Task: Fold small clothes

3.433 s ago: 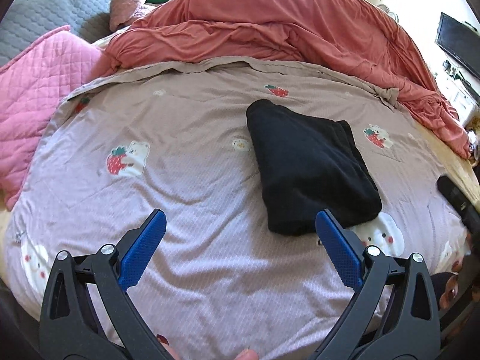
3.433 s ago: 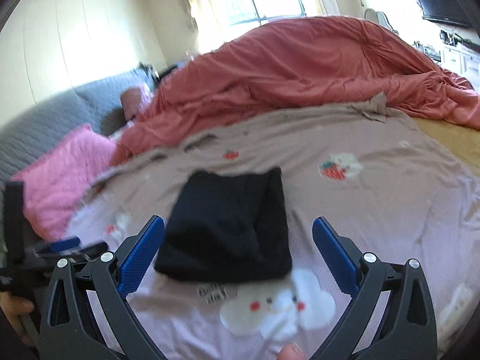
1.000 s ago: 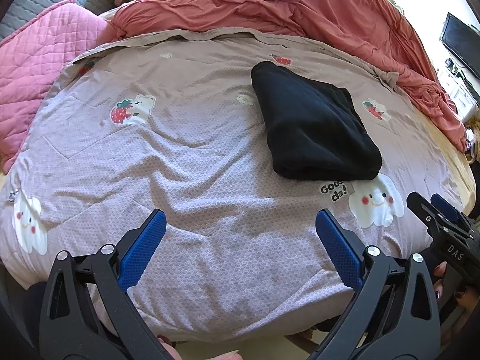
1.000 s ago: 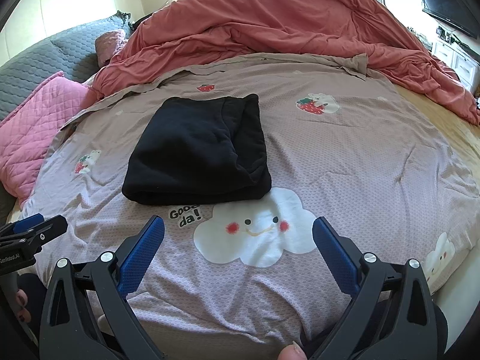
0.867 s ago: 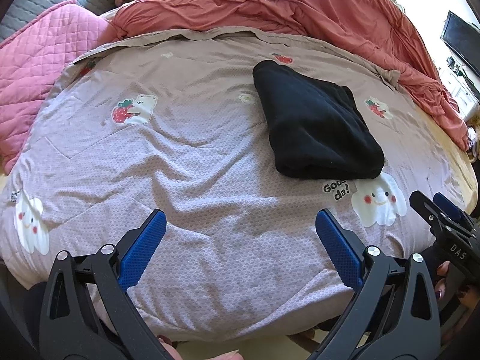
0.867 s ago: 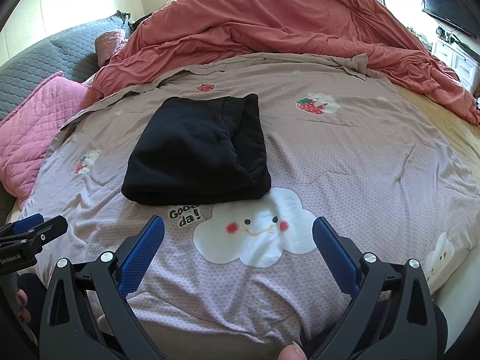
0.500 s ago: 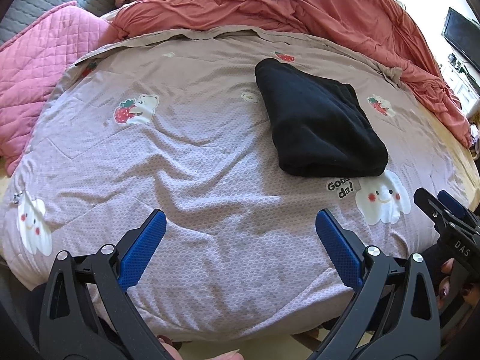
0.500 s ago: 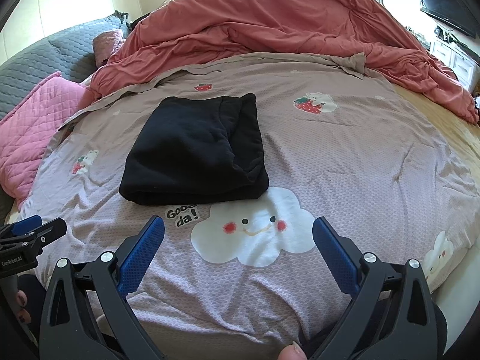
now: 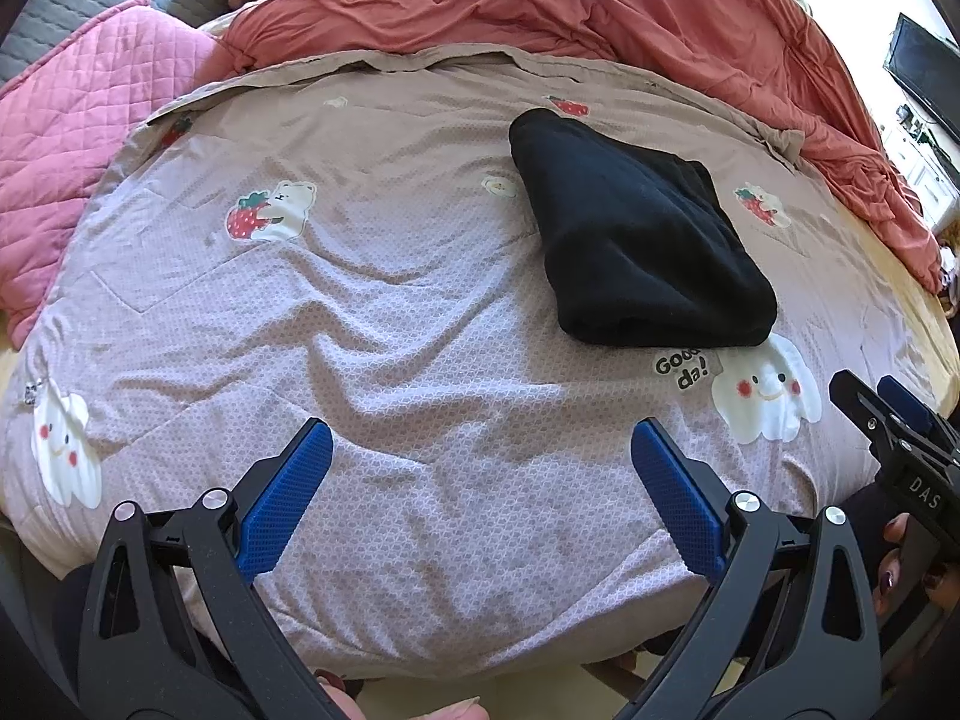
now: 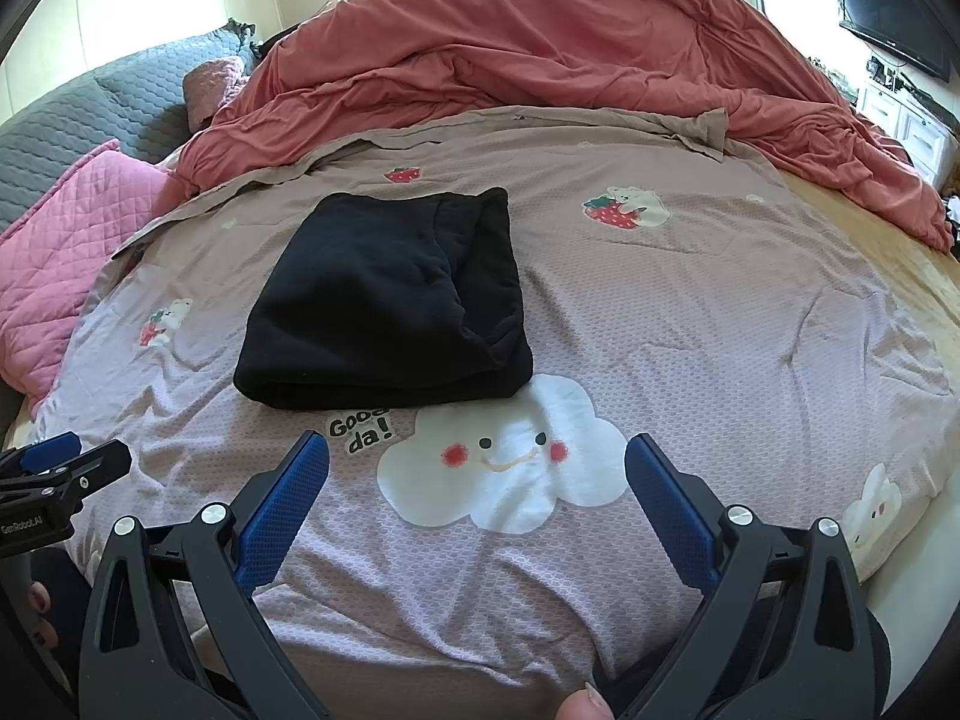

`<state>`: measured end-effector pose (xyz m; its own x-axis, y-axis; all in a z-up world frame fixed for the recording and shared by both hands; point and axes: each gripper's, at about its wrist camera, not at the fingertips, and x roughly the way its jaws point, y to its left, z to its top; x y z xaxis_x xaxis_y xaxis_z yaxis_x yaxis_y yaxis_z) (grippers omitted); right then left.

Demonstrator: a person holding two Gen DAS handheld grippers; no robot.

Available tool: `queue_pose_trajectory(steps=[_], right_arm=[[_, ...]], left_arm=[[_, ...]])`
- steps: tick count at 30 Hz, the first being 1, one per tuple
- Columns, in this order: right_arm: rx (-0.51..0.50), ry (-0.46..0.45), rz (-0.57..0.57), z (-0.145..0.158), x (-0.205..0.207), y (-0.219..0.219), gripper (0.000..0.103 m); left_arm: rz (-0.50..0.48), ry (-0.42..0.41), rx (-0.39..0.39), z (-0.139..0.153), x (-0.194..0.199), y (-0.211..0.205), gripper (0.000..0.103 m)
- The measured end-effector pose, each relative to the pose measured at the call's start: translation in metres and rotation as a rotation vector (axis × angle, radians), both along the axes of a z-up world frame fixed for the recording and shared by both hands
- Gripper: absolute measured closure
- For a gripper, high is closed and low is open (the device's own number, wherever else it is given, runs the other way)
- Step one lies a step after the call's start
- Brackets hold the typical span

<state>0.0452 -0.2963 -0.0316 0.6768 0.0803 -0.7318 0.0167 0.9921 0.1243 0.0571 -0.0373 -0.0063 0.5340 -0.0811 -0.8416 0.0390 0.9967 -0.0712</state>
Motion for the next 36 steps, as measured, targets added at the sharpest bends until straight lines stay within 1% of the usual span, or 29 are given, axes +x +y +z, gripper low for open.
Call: queue_pose_trajectory(steps=[6,10,13,15,17,19,20,21,22,23,25,26,27,28,29,30,32,33,36], right_arm=[[-0.002,-0.003,-0.009,0.001,-0.001,-0.001,0.005],[0.008,-0.002,-0.034,0.001,-0.001,-0.005,0.005],[0.046,-0.003,-0.073,0.006,-0.004,-0.018,0.005],[0.087,-0.013,-0.119,0.015,-0.008,-0.036,0.005],[0.13,-0.036,-0.188,0.028,-0.017,-0.064,0.005],[0.148,-0.088,-0.284,0.043,-0.029,-0.102,0.005],[0.142,-0.112,-0.334,0.048,-0.037,-0.121,0.005],[0.126,-0.143,-0.419,0.053,-0.048,-0.151,0.005],[0.11,-0.16,-0.491,0.053,-0.058,-0.176,0.005],[0.09,-0.166,-0.566,0.051,-0.069,-0.202,0.005],[0.042,-0.119,-0.777,0.031,-0.1,-0.269,0.005],[0.032,-0.099,-0.849,0.021,-0.112,-0.291,0.005],[0.013,-0.061,-0.962,0.004,-0.133,-0.325,0.005],[-0.007,-0.008,-1.058,-0.014,-0.152,-0.354,0.005],[-0.019,0.029,-1.11,-0.026,-0.162,-0.369,0.005],[-0.034,0.086,-1.186,-0.045,-0.18,-0.394,0.005],[-0.05,0.171,-1.287,-0.073,-0.206,-0.429,0.005],[-0.048,0.196,-1.316,-0.084,-0.214,-0.441,0.005],[-0.055,0.26,-1.348,-0.112,-0.224,-0.463,0.005]], left_arm=[[-0.004,0.011,-0.001,-0.001,0.0,0.0,0.01],[-0.011,0.029,-0.025,-0.001,0.002,0.004,0.01],[-0.001,0.062,-0.025,-0.004,0.006,0.011,0.009],[0.019,0.075,-0.06,-0.005,0.008,0.026,0.01],[0.042,0.074,-0.093,-0.003,0.011,0.046,0.01],[0.101,0.047,-0.086,0.002,0.019,0.077,0.01],[0.14,0.034,-0.072,0.003,0.025,0.096,0.01],[0.193,0.032,-0.055,0.003,0.032,0.121,0.01],[0.235,0.041,-0.045,0.002,0.038,0.14,0.01],[0.3,0.061,-0.038,-0.002,0.046,0.169,0.01],[0.416,0.084,-0.022,-0.009,0.057,0.223,0.01],[0.474,0.094,0.001,-0.013,0.062,0.249,0.01],[0.53,0.107,0.026,-0.017,0.067,0.276,0.009],[0.568,0.117,0.04,-0.019,0.07,0.295,0.01],[0.619,0.127,0.057,-0.022,0.073,0.319,0.01],[0.673,0.136,0.068,-0.025,0.076,0.341,0.01],[0.742,0.138,0.058,-0.027,0.079,0.375,0.01],[0.78,0.132,0.062,-0.027,0.081,0.39,0.009],[0.844,0.121,0.103,-0.031,0.088,0.42,0.009]])
